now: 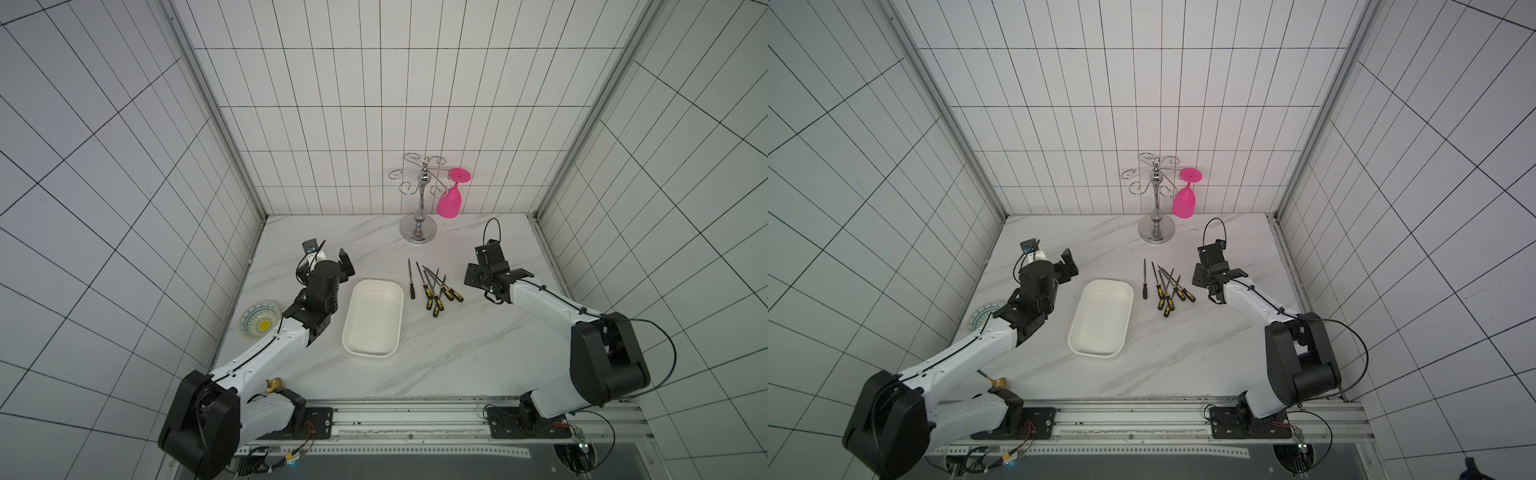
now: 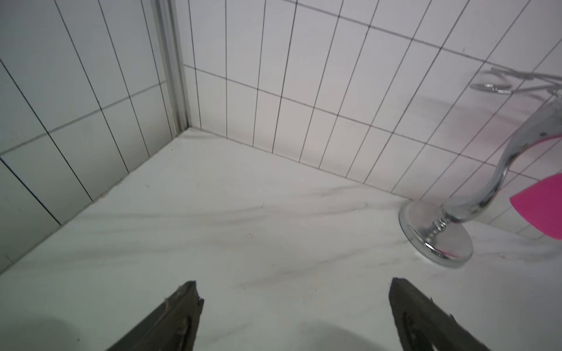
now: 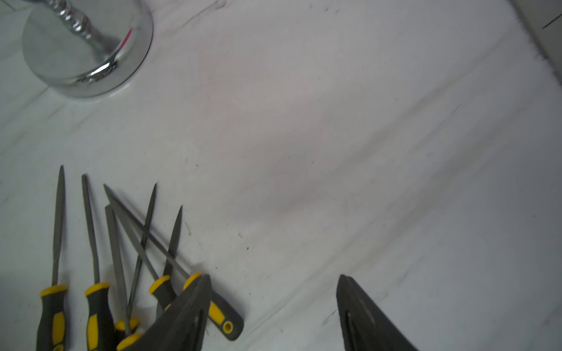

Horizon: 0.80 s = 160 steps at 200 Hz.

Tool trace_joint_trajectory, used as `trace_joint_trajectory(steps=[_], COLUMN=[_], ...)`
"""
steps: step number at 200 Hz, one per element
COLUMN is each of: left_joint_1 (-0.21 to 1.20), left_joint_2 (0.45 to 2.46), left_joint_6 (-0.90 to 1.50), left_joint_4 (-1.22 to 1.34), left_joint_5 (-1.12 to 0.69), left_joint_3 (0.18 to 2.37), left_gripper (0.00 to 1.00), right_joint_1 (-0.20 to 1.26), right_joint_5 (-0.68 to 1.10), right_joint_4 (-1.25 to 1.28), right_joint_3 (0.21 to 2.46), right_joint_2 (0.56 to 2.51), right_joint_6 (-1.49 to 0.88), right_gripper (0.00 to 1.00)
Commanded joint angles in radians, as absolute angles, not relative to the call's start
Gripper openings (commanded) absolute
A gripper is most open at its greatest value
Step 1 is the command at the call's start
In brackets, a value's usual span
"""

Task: Put the file tool into the storage box
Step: Pick up the file tool from the center of the board.

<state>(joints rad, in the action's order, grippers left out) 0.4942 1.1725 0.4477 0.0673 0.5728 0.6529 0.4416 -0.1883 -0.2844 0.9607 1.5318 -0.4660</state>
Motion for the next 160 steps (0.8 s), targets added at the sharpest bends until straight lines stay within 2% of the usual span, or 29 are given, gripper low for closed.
trace_joint_trajectory(steps=[1, 86, 160], left_joint_1=[0.568, 0.583, 0.583], left_joint_2=[1.154, 1.131, 1.106], left_joint_6=[0.57, 0.606, 0.638], left_joint_4=[-0.103, -0.18, -0.216], left_joint_5=[0.586, 0.591, 0.621], left_joint_3=[0.606, 0.603, 0.598], left_gripper=[0.99, 0.99, 0.99], right_joint_1=[0.522, 0.675, 0.719], right_joint_5=[-0.047, -0.007, -0.044], right_joint_4=[-0.34, -0.383, -0.375], right_joint_3=[0.925, 0.999, 1.034], right_joint_2=[1.533, 1.609, 1.712], right_joint_6=[-0.485, -0.339, -0.28], right_gripper=[0.62, 0.56, 0.38])
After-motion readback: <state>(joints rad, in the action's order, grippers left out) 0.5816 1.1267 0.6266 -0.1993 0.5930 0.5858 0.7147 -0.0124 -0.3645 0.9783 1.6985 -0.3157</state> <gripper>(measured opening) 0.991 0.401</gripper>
